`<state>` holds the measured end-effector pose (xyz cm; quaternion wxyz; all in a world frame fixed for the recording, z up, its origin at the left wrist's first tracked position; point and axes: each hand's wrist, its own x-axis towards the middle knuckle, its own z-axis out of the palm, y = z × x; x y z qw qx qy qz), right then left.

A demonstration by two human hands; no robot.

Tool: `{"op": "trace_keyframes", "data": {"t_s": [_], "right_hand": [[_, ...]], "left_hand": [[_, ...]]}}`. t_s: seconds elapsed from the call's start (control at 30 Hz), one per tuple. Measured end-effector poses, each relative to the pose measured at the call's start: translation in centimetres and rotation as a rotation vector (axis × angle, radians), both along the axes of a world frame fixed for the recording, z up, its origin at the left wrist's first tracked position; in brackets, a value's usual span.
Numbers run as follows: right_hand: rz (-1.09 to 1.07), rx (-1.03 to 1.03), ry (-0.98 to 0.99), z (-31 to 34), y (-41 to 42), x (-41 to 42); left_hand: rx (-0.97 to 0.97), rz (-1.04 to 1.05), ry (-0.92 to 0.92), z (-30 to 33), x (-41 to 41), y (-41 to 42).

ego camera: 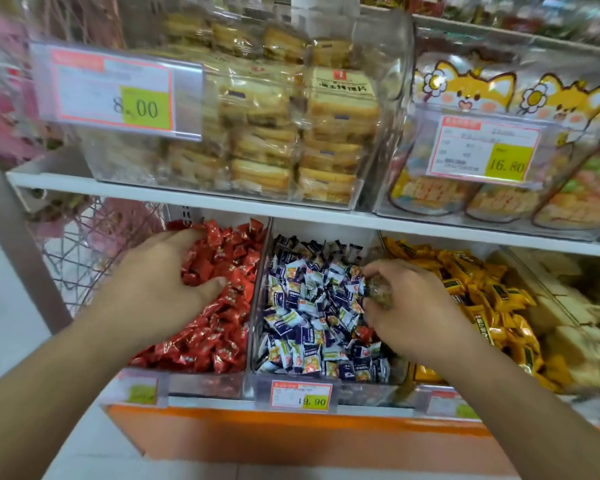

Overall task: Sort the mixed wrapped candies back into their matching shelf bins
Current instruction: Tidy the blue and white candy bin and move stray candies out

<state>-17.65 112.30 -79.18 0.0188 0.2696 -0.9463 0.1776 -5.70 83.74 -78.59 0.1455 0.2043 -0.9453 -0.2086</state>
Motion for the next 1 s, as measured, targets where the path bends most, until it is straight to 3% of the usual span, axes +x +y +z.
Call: {"op": "trace_keyframes", "data": {"t_s": [0.2, 0.5, 0.7, 0.9, 1.0], "right_hand": [[-0.058, -0.001, -0.002, 0.9, 2.1, -1.4], [-0.064, -0.065, -0.107, 0.0, 4.0, -2.5], [-0.065, -0.059, -0.129, 0.0, 4.2, -3.0], [-0.054, -0.086, -0.127, -0.3, 4.5, -3.4], [-0.042, -0.084, -0.136, -0.4, 4.5, -3.4]], "left_hand": [[-0.078, -0.312, 0.102, -1.1, -1.0, 3.3], [-0.117, -0.692, -0.102, -3.1, -6.7, 11.9], [0.123, -0.692, -0.327, -5.1, -11.7, 14.6], [-0.133, -0.724, -0.398, -5.4, -12.8, 13.2], [-0.147, -0.727, -0.486, -5.3, -13.3, 13.2]]}}
